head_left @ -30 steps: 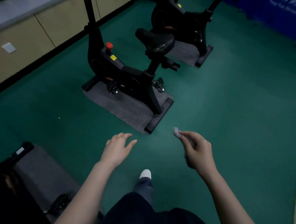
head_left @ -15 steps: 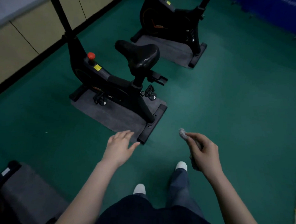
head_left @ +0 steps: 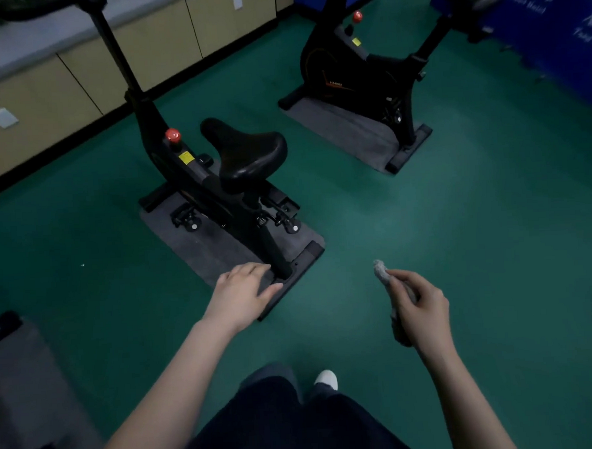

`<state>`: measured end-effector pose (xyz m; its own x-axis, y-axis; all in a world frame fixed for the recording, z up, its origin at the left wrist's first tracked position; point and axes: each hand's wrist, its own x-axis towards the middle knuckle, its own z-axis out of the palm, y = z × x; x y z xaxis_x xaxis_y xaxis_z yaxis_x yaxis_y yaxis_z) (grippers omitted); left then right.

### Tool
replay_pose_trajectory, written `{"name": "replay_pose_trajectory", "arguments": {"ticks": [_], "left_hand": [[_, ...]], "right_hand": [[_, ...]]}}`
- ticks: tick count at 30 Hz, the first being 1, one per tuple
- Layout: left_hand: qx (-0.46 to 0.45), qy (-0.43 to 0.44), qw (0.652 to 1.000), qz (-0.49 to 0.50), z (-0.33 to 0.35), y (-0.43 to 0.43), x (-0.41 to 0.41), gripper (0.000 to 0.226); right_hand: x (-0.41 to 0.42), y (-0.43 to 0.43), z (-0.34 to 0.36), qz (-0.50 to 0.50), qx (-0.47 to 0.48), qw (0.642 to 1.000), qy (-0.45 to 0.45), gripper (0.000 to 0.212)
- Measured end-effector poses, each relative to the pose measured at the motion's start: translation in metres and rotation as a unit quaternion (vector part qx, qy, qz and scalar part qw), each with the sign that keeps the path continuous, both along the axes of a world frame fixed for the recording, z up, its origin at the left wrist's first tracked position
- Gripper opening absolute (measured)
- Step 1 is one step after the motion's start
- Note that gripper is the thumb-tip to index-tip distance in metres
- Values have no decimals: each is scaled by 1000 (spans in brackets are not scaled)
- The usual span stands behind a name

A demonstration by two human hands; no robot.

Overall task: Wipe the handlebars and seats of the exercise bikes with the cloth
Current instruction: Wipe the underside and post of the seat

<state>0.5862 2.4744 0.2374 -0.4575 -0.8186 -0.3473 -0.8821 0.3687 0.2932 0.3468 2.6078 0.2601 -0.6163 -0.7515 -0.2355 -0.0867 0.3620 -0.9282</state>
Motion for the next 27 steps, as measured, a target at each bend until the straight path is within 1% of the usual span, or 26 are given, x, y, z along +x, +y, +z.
{"name": "replay_pose_trajectory", "arguments": {"ticks": [3, 10, 13, 17, 20, 23, 27], "left_hand": [[-3, -1, 1000, 22, 1, -5, -9, 56], [1, -18, 997, 71, -9, -46, -21, 55], [9, -13, 995, 96, -18, -75, -27, 55], [20, -4, 991, 133, -30, -119, -33, 55], [32, -2, 986, 164, -36, -151, -33, 56], [30, -4, 982, 184, -40, -177, -31, 57], [27, -4, 974, 223, -40, -194, -23, 58]], "right_hand": [[-19, -19, -5, 19, -1, 1000, -10, 17], [-42, -85, -28, 99, 15, 992, 75, 9], [-52, -120, -35, 131, 20, 986, 105, 8], [-67, -172, -41, 176, 42, 977, 116, 10], [-77, -212, -40, 212, 50, 966, 142, 11], [-81, -250, -35, 234, 38, 957, 169, 11], [-77, -287, -31, 281, 34, 943, 177, 11]]}}
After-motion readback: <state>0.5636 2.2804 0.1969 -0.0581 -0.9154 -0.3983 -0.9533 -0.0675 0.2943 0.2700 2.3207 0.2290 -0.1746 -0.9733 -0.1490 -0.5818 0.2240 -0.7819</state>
